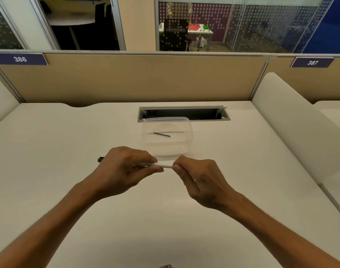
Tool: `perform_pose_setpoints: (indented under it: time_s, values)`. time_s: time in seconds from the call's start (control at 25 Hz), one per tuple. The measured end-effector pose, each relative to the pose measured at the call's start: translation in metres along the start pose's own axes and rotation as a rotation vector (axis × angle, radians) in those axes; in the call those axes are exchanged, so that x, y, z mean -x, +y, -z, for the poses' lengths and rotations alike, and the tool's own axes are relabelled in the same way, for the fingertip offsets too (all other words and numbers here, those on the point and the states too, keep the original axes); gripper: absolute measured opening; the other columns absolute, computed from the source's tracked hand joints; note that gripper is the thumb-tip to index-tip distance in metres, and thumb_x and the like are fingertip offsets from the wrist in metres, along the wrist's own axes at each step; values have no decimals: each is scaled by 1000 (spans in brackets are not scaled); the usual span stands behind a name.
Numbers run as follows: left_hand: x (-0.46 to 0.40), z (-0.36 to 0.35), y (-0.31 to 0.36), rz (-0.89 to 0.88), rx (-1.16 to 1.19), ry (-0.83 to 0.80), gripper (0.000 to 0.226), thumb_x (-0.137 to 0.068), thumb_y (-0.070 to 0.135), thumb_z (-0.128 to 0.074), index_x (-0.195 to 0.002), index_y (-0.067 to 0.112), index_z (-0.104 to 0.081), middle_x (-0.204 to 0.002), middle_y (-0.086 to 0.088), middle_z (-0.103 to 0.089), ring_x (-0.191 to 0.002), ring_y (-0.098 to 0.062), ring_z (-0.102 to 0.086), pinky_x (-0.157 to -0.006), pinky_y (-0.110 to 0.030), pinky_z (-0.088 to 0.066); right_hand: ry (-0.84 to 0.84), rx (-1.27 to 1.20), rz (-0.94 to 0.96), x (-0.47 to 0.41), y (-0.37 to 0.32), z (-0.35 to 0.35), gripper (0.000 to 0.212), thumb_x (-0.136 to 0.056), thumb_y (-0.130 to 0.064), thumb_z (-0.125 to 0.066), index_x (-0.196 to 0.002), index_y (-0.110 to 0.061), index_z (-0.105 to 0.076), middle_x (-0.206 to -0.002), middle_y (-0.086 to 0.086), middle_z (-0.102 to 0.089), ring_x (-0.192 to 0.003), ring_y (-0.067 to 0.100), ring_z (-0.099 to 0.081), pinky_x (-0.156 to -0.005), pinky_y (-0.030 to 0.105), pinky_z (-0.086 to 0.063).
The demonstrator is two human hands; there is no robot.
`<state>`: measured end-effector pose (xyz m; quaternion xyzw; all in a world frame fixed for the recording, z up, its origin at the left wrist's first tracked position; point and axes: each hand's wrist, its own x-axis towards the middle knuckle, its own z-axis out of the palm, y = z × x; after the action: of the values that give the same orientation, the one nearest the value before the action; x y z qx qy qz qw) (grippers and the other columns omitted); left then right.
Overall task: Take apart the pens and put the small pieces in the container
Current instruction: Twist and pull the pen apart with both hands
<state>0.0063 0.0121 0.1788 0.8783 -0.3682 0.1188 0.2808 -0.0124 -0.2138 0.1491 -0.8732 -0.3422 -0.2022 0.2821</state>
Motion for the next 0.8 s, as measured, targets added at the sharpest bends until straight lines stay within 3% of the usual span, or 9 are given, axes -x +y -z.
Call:
perform_pose_setpoints:
  time_s: [0.08, 0.2, 0.28, 0.4, 0.56, 0.64, 0.8]
  values:
    - [-2, 2, 2, -63, -108, 21, 32, -87, 42, -57, -87, 16, -76, -61, 10, -61, -46, -8, -46, -41, -23, -41, -49, -335, -241, -2, -4, -1, 30, -101, -28, -40, -72, -23, -48, -53, -6, -48, -44, 16, -45, -45, 30, -39]
    - [-4, 3, 4, -136, -271, -9, 25, -88, 36, -63, -88, 13, -74, -62, 3, -65, -42, -16, -51, -38, -22, -40, -215, -1040, -724, -11, -8, 5, 45, -101, -25, -40, -57, -24, -47, -49, -7, -34, -40, 13, -38, -47, 22, -39]
    - [-4, 2, 5, -149, -309, -18, 19, -86, 31, -69, -88, 13, -74, -62, 3, -64, -42, -16, -50, -40, -19, -33, -268, -1139, -848, -12, -8, 7, 48, -100, -25, -39, -54, -23, -47, -50, -6, -29, -41, 14, -34, -48, 21, -38]
    - [-3, 1, 2, -105, -233, -9, 26, -89, 38, -64, -89, 14, -74, -65, 4, -67, -45, -16, -54, -39, -27, -45, -174, -939, -709, -9, -12, 2, 41, -100, -27, -41, -59, -22, -46, -51, -7, -34, -43, 16, -38, -48, 25, -40]
    - [-2, 2, -3, -46, -105, 18, 35, -88, 45, -53, -90, 17, -75, -68, 7, -69, -50, -11, -55, -43, -31, -48, 54, 2, -122, -1, -7, -2, 23, -99, -30, -42, -83, -21, -55, -64, -8, -53, -48, 15, -44, -43, 31, -37]
    - [0, 2, -4, -23, -31, 19, 33, -87, 46, -55, -91, 19, -75, -64, 9, -65, -50, -6, -49, -43, -28, -43, 60, 155, 29, 0, -3, 1, 22, -101, -28, -41, -93, -14, -57, -73, -2, -59, -48, 17, -45, -40, 30, -34]
    - [1, 0, -7, 51, 181, 1, 26, -87, 44, -61, -91, 22, -75, -58, 16, -55, -48, -8, -44, -45, -21, -32, 67, 246, 145, -3, 3, 5, 16, -102, -27, -40, -97, -16, -50, -75, 2, -60, -46, 20, -41, -41, 28, -30]
